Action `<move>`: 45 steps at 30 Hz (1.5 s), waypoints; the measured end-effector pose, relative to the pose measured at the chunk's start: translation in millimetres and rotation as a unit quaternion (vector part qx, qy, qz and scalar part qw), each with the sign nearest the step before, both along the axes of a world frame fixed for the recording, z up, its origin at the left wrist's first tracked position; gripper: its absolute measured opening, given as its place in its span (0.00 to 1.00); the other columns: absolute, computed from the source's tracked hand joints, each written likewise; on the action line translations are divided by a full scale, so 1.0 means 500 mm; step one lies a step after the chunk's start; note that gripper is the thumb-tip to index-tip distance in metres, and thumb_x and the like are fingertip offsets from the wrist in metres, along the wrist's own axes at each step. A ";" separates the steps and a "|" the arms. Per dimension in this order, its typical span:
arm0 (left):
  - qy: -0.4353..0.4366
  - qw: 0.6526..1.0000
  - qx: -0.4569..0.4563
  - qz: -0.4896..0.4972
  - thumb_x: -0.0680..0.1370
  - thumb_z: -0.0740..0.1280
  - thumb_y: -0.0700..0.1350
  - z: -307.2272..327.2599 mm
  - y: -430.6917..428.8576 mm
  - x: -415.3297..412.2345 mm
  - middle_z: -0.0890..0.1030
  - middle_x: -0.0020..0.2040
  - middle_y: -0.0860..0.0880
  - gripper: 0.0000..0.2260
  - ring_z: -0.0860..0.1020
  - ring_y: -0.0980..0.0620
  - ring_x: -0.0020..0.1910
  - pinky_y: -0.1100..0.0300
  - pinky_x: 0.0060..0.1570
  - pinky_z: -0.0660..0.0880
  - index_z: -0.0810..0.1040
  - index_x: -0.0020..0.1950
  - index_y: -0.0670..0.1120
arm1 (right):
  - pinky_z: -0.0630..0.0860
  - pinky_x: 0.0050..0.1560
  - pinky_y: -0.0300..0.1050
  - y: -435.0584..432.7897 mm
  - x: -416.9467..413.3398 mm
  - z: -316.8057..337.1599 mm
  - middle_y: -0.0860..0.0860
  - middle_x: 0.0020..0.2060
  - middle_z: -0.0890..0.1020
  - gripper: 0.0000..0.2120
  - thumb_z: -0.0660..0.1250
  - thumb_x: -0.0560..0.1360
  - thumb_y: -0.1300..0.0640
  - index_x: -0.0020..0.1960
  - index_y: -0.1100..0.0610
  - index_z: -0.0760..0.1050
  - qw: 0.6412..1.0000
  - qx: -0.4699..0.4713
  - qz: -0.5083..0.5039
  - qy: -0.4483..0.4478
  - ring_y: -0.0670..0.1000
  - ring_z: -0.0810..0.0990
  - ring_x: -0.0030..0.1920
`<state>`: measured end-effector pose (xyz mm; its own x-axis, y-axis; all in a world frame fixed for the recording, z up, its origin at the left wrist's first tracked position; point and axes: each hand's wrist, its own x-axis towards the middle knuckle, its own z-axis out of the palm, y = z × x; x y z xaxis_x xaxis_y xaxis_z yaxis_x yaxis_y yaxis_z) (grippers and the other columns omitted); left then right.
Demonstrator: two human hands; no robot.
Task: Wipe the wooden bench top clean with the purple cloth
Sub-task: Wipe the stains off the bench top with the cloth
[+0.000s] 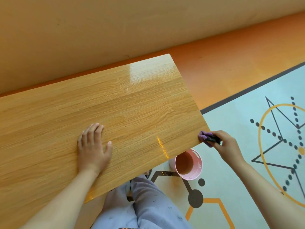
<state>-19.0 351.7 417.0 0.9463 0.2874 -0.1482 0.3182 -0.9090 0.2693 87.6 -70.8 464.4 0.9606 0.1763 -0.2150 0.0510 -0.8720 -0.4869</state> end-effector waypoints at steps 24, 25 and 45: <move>-0.046 0.999 0.001 0.002 0.73 0.55 0.55 -0.010 0.003 -0.001 0.66 0.70 0.43 0.28 0.62 0.42 0.71 0.41 0.70 0.57 0.66 0.69 0.42 | 0.73 0.53 0.46 0.044 0.111 -0.009 0.51 0.48 0.81 0.11 0.71 0.72 0.59 0.55 0.55 0.80 0.995 0.031 -0.099 -0.013 0.52 0.78 0.51; -0.044 0.999 0.001 0.001 0.73 0.56 0.55 -0.010 0.003 -0.001 0.66 0.70 0.43 0.28 0.62 0.42 0.71 0.41 0.70 0.57 0.66 0.69 0.42 | 0.74 0.53 0.47 0.031 0.084 -0.011 0.51 0.48 0.81 0.11 0.71 0.72 0.60 0.54 0.56 0.80 0.994 0.028 -0.105 -0.019 0.53 0.79 0.51; -0.053 0.987 -0.144 -0.045 0.78 0.64 0.43 0.056 0.064 -0.105 0.76 0.62 0.50 0.13 0.70 0.51 0.64 0.57 0.65 0.61 0.75 0.63 0.46 | 0.73 0.42 0.47 0.360 -0.126 0.020 0.53 0.40 0.82 0.05 0.70 0.71 0.55 0.44 0.57 0.79 0.986 0.099 -0.135 0.004 0.52 0.79 0.43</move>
<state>-71.7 383.9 445.0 0.9807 0.1621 -0.1094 0.1956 -0.8131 0.5483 24.3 109.2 474.2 0.9767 -0.0454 -0.2098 -0.1738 -0.7409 -0.6488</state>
